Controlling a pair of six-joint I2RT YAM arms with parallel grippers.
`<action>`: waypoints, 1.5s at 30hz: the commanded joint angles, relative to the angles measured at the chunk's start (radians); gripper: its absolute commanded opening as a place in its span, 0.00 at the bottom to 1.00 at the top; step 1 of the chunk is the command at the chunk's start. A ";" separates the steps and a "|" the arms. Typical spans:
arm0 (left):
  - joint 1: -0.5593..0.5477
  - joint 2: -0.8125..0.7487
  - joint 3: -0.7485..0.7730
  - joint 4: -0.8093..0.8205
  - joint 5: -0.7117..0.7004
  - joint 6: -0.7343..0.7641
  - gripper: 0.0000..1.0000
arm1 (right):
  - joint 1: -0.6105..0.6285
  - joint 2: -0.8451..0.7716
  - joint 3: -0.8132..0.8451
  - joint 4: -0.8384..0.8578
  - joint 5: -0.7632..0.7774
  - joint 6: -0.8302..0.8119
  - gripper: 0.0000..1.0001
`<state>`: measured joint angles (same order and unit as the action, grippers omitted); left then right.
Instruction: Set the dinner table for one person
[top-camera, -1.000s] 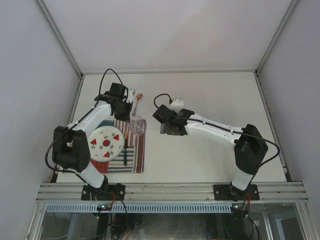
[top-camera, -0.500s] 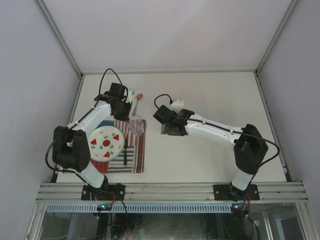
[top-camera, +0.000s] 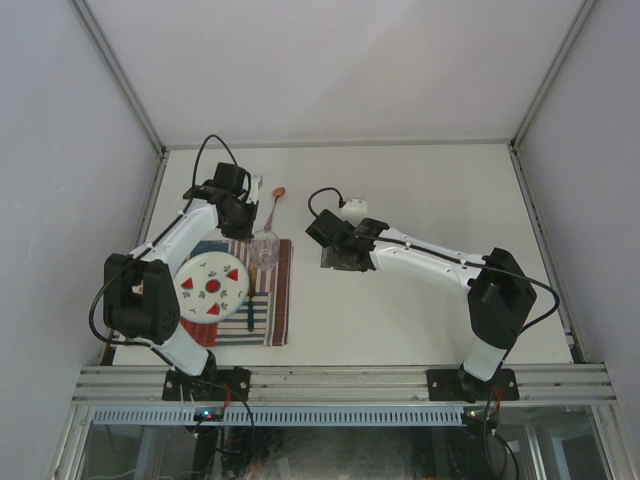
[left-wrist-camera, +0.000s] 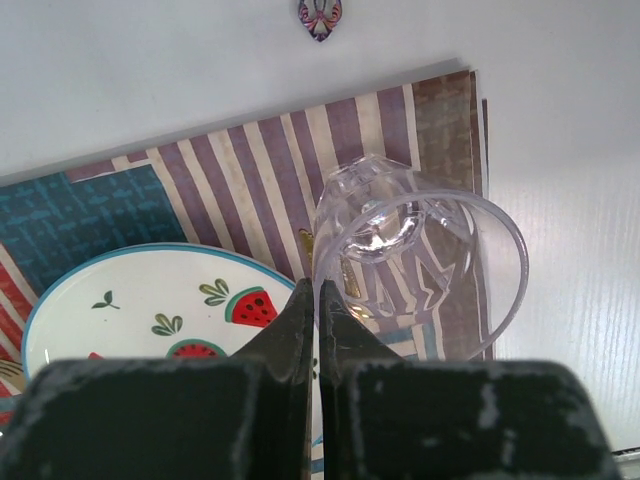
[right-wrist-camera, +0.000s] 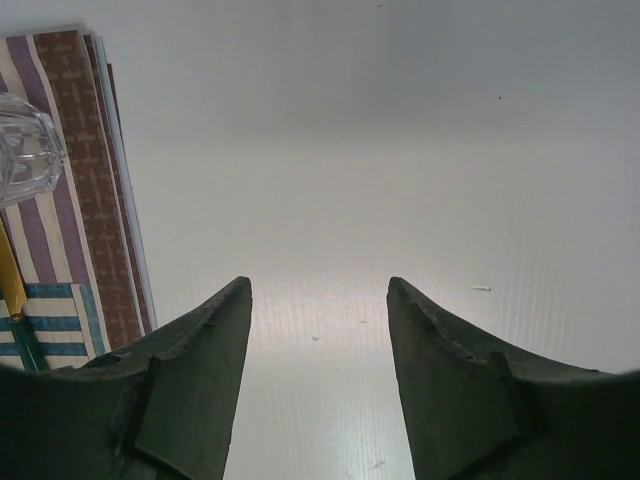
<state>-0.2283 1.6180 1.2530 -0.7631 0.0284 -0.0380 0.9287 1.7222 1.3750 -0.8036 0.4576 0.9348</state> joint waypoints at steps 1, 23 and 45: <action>0.007 -0.061 0.071 -0.007 -0.039 0.026 0.00 | -0.004 -0.035 -0.003 0.028 0.004 0.012 0.56; 0.012 -0.012 -0.014 0.103 0.025 0.009 0.00 | -0.001 -0.029 -0.008 0.023 -0.007 0.000 0.53; 0.026 -0.022 -0.027 0.064 0.040 0.016 0.00 | -0.008 -0.009 0.004 0.047 -0.028 -0.007 0.54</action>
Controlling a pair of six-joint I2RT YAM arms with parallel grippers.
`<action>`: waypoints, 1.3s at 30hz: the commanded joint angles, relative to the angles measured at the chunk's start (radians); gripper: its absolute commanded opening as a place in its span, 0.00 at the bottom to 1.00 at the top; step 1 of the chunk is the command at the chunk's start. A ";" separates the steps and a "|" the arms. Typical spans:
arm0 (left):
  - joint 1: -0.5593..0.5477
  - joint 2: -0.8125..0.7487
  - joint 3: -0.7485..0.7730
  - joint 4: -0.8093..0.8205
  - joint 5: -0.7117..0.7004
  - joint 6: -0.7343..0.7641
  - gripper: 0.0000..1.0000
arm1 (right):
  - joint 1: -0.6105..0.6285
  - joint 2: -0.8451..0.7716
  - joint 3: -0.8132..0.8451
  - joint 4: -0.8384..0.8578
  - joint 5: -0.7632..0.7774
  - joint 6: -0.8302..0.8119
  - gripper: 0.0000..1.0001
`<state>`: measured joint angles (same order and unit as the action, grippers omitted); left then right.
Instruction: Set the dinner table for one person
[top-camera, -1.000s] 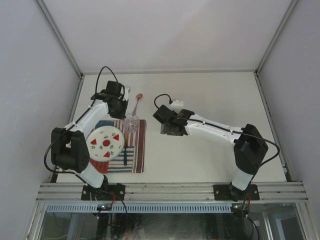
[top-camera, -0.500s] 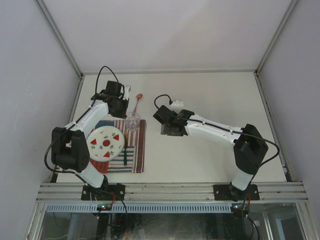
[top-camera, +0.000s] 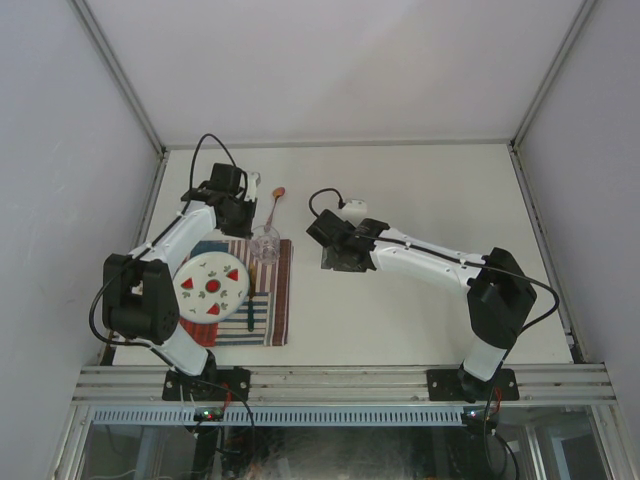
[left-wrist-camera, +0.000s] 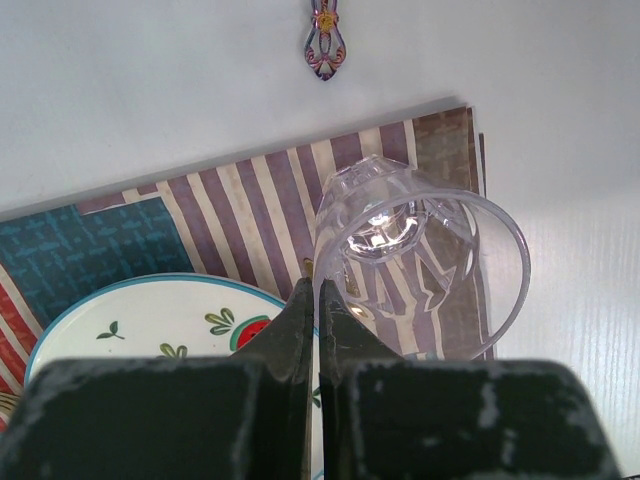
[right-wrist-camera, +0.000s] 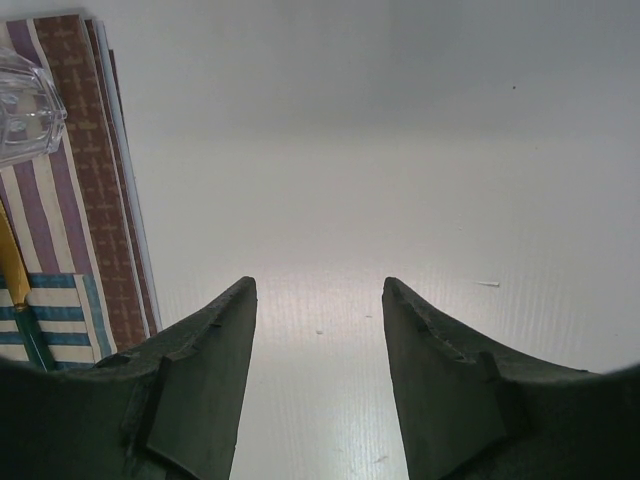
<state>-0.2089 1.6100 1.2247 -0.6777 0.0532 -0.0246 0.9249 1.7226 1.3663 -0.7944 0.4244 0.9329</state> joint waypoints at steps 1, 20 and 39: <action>0.007 -0.019 0.000 -0.024 0.018 0.000 0.00 | -0.006 -0.011 0.014 0.040 0.003 -0.006 0.54; 0.012 -0.096 -0.013 -0.046 0.005 0.002 0.43 | 0.115 -0.029 0.101 0.024 0.017 -0.017 0.62; 0.132 -0.508 -0.118 -0.233 -0.017 0.104 0.44 | 0.436 0.323 0.395 -0.043 -0.057 0.070 0.61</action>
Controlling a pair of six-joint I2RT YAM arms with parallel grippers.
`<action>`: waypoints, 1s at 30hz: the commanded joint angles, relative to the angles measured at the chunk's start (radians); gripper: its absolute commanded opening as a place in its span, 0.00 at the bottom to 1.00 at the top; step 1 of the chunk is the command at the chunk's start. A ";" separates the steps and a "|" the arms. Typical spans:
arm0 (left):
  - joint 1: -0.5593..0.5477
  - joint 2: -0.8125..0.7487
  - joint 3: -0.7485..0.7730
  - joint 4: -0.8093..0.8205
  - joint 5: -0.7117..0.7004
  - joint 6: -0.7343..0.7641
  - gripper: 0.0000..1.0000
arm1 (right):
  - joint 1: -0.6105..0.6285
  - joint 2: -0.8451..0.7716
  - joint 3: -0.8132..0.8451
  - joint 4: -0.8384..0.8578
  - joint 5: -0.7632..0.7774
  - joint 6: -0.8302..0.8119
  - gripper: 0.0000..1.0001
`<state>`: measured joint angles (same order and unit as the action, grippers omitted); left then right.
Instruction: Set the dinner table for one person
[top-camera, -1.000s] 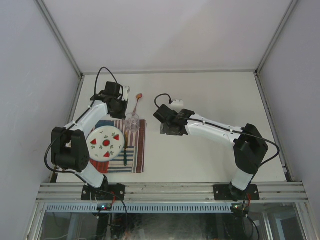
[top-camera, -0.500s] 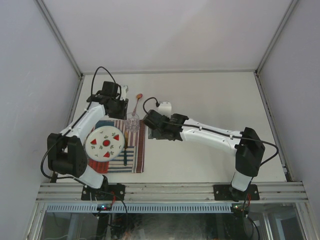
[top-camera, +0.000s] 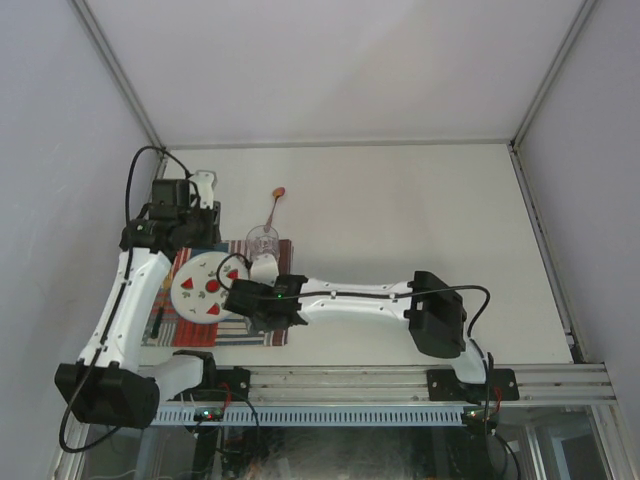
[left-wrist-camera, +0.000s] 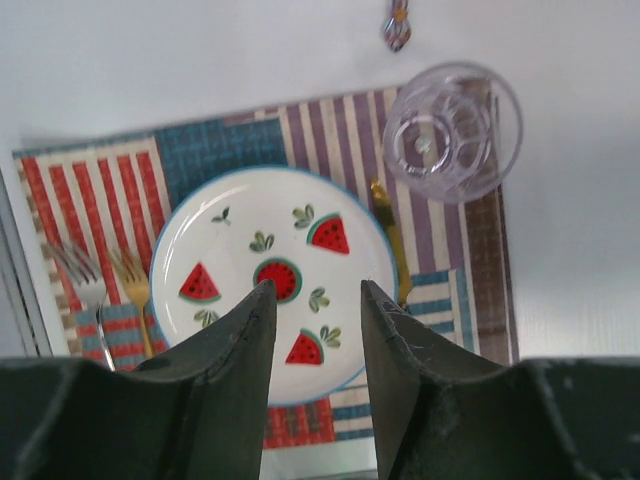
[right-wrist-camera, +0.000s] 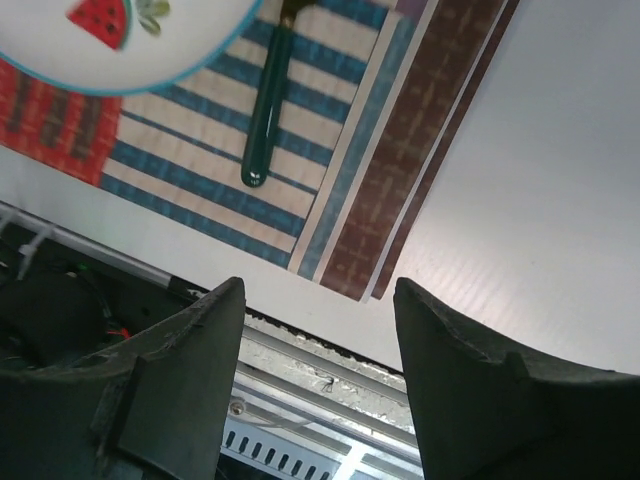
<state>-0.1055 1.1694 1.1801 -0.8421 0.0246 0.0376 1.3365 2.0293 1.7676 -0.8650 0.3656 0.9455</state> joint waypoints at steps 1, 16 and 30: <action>0.033 -0.091 -0.092 -0.069 0.007 0.042 0.44 | 0.027 0.035 -0.004 0.031 0.007 0.061 0.61; 0.101 -0.223 -0.176 -0.103 0.014 0.022 0.44 | 0.003 0.253 0.153 0.081 -0.036 -0.021 0.60; 0.200 -0.157 -0.166 -0.095 0.095 0.026 0.43 | -0.057 0.277 0.169 0.125 -0.047 0.001 0.59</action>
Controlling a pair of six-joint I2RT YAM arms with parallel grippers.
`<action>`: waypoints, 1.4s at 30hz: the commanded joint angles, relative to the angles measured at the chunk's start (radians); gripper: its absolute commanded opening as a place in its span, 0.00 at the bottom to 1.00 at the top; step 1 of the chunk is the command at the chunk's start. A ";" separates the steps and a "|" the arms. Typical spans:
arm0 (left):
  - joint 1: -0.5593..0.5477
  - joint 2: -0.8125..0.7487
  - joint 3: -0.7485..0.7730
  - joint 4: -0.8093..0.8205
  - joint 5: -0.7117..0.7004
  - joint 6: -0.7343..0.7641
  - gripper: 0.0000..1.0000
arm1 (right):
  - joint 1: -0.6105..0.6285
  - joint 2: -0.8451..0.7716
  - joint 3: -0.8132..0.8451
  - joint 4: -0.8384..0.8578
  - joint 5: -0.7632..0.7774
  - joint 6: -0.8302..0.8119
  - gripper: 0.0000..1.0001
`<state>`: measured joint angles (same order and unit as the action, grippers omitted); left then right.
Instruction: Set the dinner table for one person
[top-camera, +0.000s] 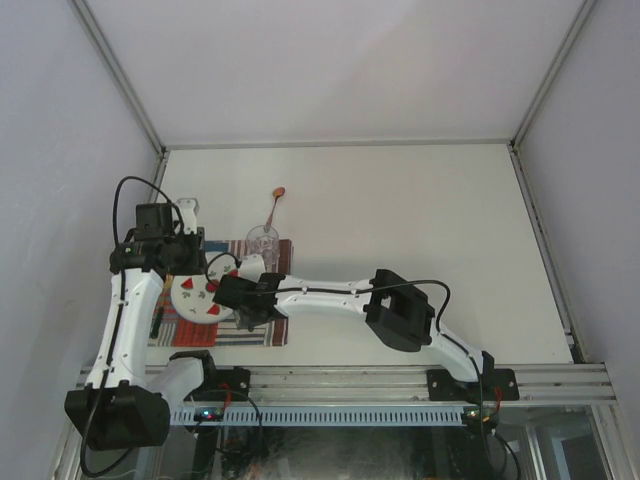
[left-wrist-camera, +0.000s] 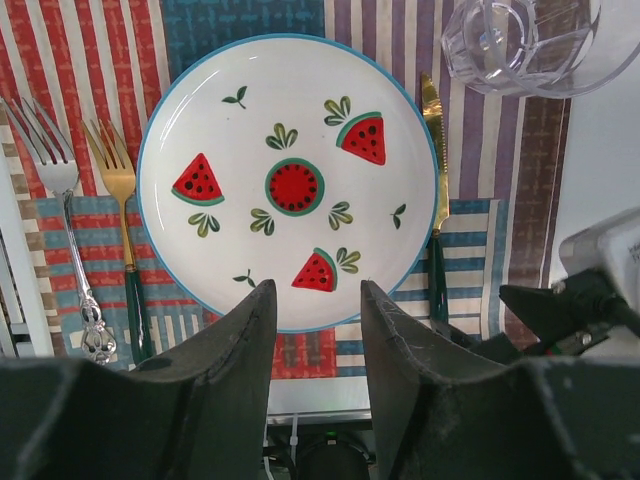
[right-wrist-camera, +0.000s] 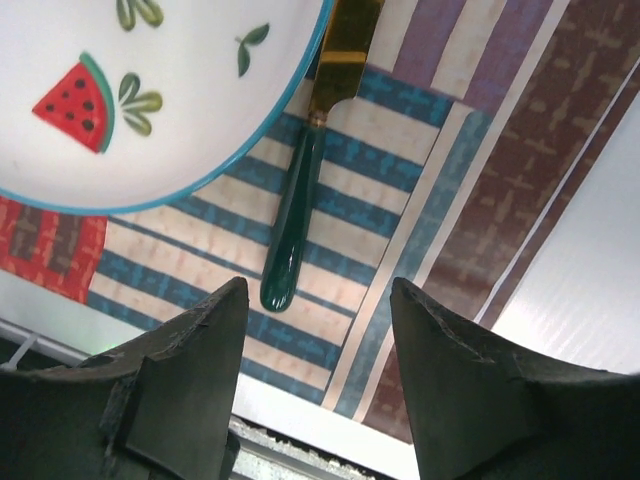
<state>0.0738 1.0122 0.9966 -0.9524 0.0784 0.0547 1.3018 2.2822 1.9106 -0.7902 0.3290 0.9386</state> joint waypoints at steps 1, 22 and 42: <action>0.024 0.001 0.018 0.015 0.043 0.010 0.43 | -0.028 0.031 0.029 0.059 -0.020 0.006 0.59; 0.072 -0.004 0.004 0.013 0.081 0.053 0.43 | 0.003 0.037 -0.057 0.057 -0.051 0.147 0.00; 0.103 -0.022 -0.018 0.001 0.118 0.092 0.43 | 0.086 0.035 -0.062 0.002 -0.033 0.396 0.00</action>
<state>0.1665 1.0122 0.9962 -0.9539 0.1642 0.1246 1.3518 2.3180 1.8767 -0.7193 0.3161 1.2499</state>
